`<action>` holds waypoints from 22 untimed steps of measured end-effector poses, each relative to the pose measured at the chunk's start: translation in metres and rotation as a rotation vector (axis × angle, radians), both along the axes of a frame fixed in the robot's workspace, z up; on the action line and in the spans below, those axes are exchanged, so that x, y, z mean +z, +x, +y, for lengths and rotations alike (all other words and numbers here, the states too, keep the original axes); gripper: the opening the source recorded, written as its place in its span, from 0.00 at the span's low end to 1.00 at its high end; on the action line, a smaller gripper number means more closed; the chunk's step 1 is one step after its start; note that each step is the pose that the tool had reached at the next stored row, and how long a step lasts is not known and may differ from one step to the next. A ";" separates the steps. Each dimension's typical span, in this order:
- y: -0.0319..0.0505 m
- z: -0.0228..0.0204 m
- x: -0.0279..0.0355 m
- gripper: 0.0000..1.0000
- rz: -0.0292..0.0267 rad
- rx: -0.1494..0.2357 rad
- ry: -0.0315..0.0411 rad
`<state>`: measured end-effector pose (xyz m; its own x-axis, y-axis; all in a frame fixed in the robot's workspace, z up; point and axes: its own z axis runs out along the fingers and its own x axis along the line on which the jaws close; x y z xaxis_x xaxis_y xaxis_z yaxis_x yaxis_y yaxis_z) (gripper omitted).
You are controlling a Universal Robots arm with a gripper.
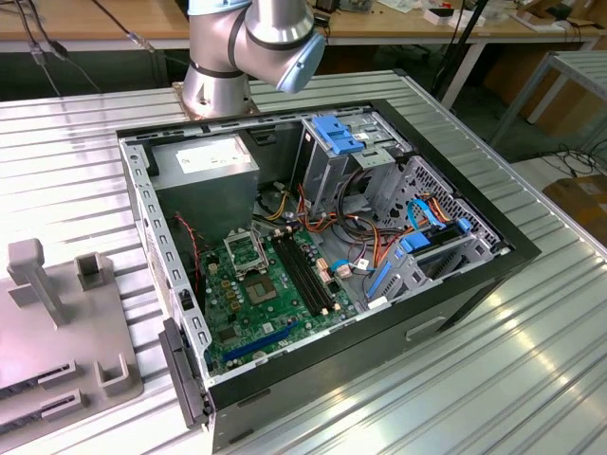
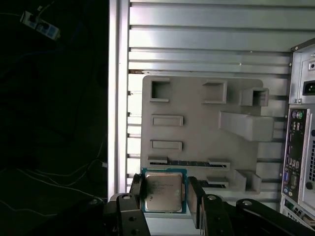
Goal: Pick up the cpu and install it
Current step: 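Pick up the cpu and move it towards the insertion slot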
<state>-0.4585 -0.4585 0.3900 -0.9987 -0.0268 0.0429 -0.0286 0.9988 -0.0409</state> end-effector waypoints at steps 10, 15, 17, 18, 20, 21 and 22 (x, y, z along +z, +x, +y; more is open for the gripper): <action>0.0001 0.0000 0.0008 0.46 -0.0058 0.000 0.0071; 0.0026 0.0001 0.0009 0.46 -0.0066 0.000 0.0070; 0.0048 0.0000 0.0008 0.46 -0.0066 0.000 0.0073; 0.0059 0.0000 0.0008 0.46 -0.0068 0.000 0.0076; 0.0081 0.0000 0.0008 0.46 -0.0066 0.000 0.0096; 0.0091 0.0000 0.0008 0.46 -0.0067 0.000 0.0116; 0.0102 0.0000 0.0008 0.46 -0.0066 0.000 0.0158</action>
